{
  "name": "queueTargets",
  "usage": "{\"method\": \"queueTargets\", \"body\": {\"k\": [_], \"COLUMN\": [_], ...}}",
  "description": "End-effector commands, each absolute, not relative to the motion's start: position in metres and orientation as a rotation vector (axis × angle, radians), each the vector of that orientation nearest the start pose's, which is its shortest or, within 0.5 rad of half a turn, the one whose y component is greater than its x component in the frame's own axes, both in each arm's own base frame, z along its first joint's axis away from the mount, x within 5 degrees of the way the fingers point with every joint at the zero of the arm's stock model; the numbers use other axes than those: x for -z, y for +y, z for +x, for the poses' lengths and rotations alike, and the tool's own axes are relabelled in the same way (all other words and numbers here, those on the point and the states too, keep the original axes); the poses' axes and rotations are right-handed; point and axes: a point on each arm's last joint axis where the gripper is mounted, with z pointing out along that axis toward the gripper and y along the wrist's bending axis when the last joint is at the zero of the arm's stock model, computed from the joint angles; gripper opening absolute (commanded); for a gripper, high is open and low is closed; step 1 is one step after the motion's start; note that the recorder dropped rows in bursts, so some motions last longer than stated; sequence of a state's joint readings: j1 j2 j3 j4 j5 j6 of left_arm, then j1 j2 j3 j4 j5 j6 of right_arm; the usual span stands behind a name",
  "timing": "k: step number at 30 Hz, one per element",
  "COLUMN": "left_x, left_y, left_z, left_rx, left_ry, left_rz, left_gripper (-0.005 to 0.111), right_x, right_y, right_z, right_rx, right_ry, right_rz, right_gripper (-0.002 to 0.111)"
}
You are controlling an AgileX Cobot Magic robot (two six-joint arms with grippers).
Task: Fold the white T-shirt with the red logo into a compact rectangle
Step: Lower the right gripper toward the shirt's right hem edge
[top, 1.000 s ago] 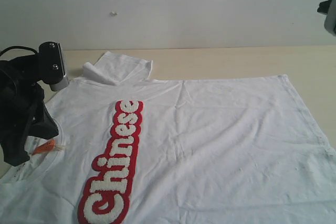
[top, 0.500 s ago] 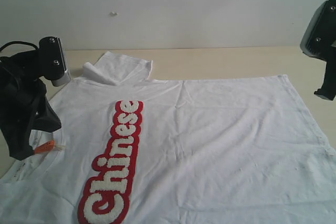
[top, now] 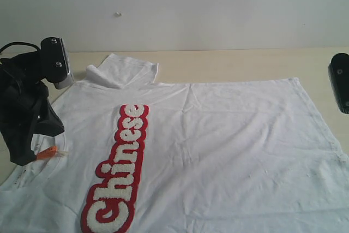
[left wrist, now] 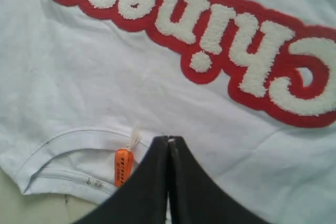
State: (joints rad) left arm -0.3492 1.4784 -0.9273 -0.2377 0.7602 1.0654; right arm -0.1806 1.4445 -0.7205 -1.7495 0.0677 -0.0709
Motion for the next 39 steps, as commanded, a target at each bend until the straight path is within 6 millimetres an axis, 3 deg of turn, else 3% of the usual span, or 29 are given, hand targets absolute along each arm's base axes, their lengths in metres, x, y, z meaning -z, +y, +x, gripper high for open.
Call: {"method": "queueTargets", "body": {"k": [1,7,11,17,24,29,33,39], "left_x": [-0.234,-0.234,-0.234,-0.234,-0.232,-0.227,-0.206,-0.175], "left_y": [-0.11,-0.11,-0.11,-0.11,-0.106,-0.1,-0.098,-0.076], "left_z": [0.258,0.258,0.258,0.258,0.257,0.26,0.262,0.288], "left_rx": [0.087,0.087,0.086,0.087,0.031,-0.076,-0.063,-0.002], "left_ry": [2.203,2.203,2.202,2.204,2.2,2.156,2.129,2.271], "left_rz": [1.613,1.613,1.612,1.613,1.682,1.821,2.044,2.013], "left_gripper": [0.0,0.0,0.0,0.0,0.0,0.0,0.0,0.0], "right_x": [-0.224,-0.206,-0.196,-0.209,-0.228,-0.238,-0.241,-0.242], "right_y": [-0.057,-0.039,-0.029,-0.007,0.012,0.012,0.013,0.015], "right_z": [0.285,0.28,0.266,0.261,0.272,0.28,0.281,0.283], "right_rx": [1.211,0.979,0.808,0.325,0.031,0.05,0.042,0.047], "right_ry": [1.835,2.115,2.326,2.633,2.612,2.583,2.561,2.48], "right_rz": [-1.671,-1.494,-1.56,-1.328,-1.097,-1.098,-1.112,-1.22], "right_gripper": [0.0,0.0,0.0,0.0,0.0,0.0,0.0,0.0]}}
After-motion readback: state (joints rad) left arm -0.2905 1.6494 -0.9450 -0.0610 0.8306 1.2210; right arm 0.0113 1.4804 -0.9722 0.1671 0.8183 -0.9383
